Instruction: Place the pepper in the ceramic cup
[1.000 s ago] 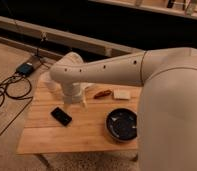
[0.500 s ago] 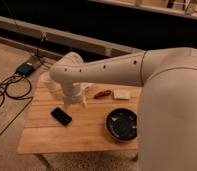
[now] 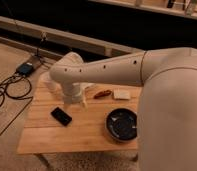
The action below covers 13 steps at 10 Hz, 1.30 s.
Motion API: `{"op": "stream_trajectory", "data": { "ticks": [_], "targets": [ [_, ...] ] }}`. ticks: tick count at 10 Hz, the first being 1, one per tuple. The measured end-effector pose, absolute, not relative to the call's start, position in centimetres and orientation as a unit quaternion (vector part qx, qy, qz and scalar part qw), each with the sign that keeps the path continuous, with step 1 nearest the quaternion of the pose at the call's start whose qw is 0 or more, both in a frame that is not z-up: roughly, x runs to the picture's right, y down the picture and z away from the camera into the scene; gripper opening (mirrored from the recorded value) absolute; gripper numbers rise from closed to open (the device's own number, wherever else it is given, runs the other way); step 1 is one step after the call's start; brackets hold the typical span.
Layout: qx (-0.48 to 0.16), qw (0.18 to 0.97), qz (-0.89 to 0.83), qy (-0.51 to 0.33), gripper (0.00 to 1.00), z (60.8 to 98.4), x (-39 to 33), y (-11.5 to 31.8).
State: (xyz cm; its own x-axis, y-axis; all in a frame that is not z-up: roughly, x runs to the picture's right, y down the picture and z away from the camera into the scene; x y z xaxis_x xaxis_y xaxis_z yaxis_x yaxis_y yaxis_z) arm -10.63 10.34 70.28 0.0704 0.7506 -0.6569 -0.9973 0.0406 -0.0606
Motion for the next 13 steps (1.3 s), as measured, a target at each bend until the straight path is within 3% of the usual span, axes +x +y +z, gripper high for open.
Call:
{"op": "stream_trajectory", "data": {
  "ticks": [7, 13],
  "targets": [
    [-0.269, 0.671, 0.649, 0.236, 0.65, 71.1, -10.4, 10.2],
    [-0.257, 0.617, 0.698, 0.258, 0.65, 79.2, -5.4, 7.5]
  ]
}}
